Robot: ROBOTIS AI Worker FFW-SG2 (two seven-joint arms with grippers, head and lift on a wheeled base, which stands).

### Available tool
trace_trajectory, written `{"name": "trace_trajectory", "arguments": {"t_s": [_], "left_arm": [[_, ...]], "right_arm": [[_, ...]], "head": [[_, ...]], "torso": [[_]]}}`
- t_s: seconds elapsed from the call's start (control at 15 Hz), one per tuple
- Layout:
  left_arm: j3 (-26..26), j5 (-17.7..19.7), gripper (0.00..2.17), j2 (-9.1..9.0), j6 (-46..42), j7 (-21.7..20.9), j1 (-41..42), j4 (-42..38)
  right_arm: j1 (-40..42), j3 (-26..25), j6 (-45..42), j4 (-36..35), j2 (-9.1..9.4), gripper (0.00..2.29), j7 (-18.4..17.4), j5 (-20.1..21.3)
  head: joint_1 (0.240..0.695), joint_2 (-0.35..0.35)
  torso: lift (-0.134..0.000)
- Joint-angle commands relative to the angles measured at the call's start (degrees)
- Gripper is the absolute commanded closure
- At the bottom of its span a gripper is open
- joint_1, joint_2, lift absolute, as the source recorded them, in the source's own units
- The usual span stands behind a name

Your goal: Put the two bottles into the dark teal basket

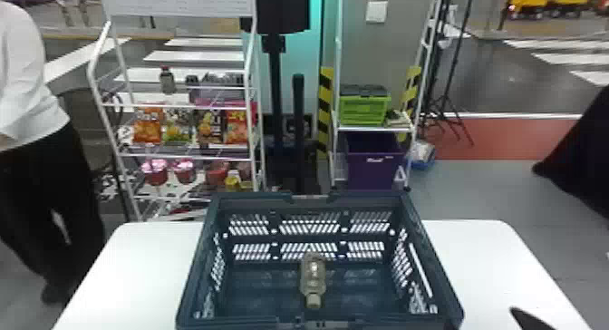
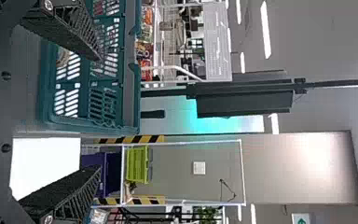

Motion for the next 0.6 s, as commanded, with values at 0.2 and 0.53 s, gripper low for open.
{"name": "trace_trajectory", "arguments": {"t_s": [0.2,0.53], "left_arm": [[0.1,-0.1,2.15,0.17,2.1,0.0,-0.1,-0.7],[1.7,-0.2,2.15,0.96,6.5,-0.1,-0.1,-4.4]], "right_arm": [[7.1,-1.3,-17.0,8.0,1.73,0.07,1.7,-2.4],[8.5,-3.5,-17.1,9.9,4.54,0.08,4.9,-2.6]], "head": [[0.499,0.0],[0.499,0.0]], "torso": [[0.0],[0.0]]}}
